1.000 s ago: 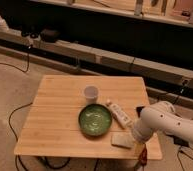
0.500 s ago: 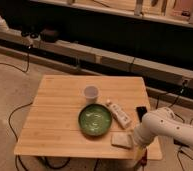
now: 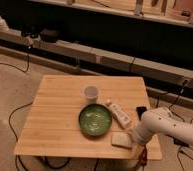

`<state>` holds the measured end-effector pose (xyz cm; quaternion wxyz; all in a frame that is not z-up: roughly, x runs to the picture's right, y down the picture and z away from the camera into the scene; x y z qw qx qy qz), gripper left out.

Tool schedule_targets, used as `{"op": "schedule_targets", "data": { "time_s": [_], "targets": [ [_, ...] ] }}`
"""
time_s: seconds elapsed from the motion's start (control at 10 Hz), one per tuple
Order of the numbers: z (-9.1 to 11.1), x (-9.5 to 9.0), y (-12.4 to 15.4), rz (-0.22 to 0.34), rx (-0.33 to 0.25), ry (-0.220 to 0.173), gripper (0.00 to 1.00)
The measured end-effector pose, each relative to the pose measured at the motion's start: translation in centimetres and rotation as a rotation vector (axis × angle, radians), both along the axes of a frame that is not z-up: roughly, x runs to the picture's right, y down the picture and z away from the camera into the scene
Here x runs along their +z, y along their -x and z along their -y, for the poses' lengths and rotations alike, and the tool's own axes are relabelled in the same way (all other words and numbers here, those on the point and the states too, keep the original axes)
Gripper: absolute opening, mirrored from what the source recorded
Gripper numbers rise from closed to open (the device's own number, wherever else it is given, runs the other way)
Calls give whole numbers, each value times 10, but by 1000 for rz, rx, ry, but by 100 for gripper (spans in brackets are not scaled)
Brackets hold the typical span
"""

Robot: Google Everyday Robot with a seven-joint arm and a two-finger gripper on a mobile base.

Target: Place the white sponge in the ceramic cup

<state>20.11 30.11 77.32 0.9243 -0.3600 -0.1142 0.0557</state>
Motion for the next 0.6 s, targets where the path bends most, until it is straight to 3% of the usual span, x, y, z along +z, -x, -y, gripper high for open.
{"op": "schedule_targets", "data": {
  "time_s": [0.5, 0.6],
  "targets": [
    [4, 10, 0, -1, -35, -5, 7],
    [5, 9, 0, -3, -43, -8, 2]
  ]
}}
